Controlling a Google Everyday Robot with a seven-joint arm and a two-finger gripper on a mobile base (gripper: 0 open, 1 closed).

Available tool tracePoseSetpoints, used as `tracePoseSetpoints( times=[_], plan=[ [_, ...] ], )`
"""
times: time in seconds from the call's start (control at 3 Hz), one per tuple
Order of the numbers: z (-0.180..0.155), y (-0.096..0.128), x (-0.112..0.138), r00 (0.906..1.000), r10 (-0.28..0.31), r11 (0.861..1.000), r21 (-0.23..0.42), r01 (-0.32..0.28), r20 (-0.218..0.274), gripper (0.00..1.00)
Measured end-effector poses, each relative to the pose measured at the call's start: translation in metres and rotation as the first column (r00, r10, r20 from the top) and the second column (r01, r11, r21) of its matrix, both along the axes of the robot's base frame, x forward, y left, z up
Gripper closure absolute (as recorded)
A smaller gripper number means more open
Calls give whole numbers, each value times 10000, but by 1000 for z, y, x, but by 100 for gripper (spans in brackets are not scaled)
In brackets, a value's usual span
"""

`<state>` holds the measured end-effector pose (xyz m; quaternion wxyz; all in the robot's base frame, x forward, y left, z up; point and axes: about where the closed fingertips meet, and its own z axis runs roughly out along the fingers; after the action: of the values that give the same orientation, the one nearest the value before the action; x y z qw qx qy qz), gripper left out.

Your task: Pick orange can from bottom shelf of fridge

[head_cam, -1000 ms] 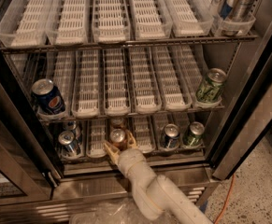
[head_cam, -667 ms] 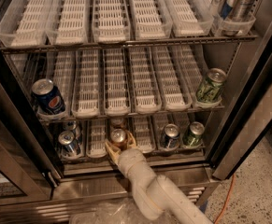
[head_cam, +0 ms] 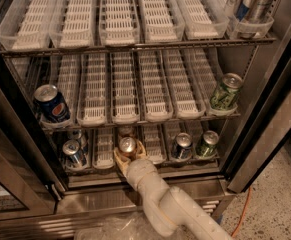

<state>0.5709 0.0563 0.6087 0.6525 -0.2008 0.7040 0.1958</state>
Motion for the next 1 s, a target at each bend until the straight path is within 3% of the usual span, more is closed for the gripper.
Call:
tracePoseSetpoints(
  times=[0.33,0.67,1.0],
  plan=[
    [14,-10,-23,9998,-136,9998,-172,134,-112,100],
    [13,-10,-24,9998,-136,9997,-182,134,-117,100],
    [10,-17,-52,9975,243,9992,-294,-263,-663,100]
  ],
)
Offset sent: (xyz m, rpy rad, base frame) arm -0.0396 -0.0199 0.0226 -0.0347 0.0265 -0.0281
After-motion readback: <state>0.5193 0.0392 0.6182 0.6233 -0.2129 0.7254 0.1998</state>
